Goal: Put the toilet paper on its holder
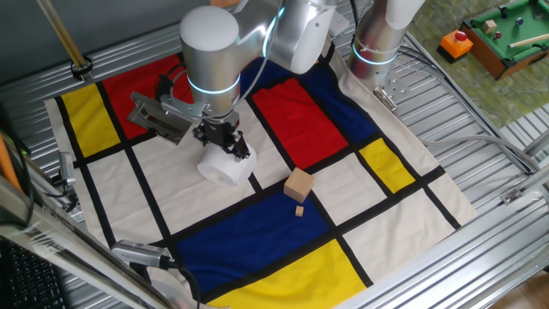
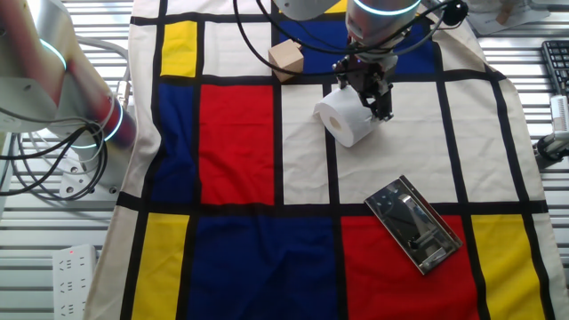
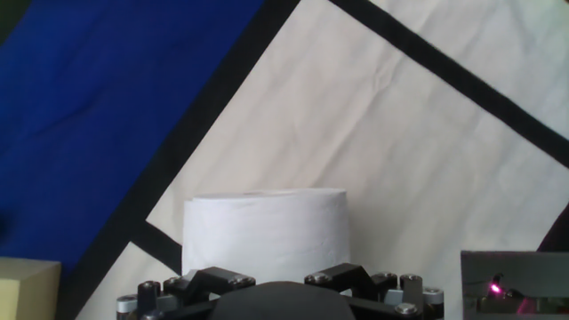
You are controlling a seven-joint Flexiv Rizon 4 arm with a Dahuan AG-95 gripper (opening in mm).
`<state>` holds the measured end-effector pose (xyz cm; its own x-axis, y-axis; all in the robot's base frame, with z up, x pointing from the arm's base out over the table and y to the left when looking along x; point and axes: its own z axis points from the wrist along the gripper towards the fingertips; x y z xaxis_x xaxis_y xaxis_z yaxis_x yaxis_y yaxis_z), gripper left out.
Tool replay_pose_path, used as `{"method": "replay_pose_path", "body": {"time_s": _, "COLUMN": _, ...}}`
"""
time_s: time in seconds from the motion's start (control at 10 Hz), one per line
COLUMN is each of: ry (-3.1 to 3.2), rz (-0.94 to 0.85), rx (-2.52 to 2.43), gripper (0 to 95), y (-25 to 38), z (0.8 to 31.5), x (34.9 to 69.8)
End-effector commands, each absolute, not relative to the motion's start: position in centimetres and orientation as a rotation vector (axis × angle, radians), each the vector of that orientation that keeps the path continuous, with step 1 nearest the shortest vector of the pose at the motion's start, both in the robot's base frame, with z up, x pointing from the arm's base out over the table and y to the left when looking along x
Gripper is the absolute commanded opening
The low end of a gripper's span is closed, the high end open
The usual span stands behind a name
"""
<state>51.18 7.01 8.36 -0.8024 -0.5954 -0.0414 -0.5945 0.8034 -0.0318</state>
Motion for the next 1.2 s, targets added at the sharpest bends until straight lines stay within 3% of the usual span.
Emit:
{"method": "replay_pose_path", "body": {"time_s": 0.1, "ry": 2.935, "rz": -0.028, "rx": -0.968, "gripper": 95.0, "y": 6.97, "z": 8.27, "x": 51.23}}
{"method": "replay_pose_path", "body": {"time_s": 1.2, "ry": 2.928, "rz": -0.022, "rx": -0.969, "gripper": 95.0, "y": 7.29, "z": 7.49, "x": 51.24}}
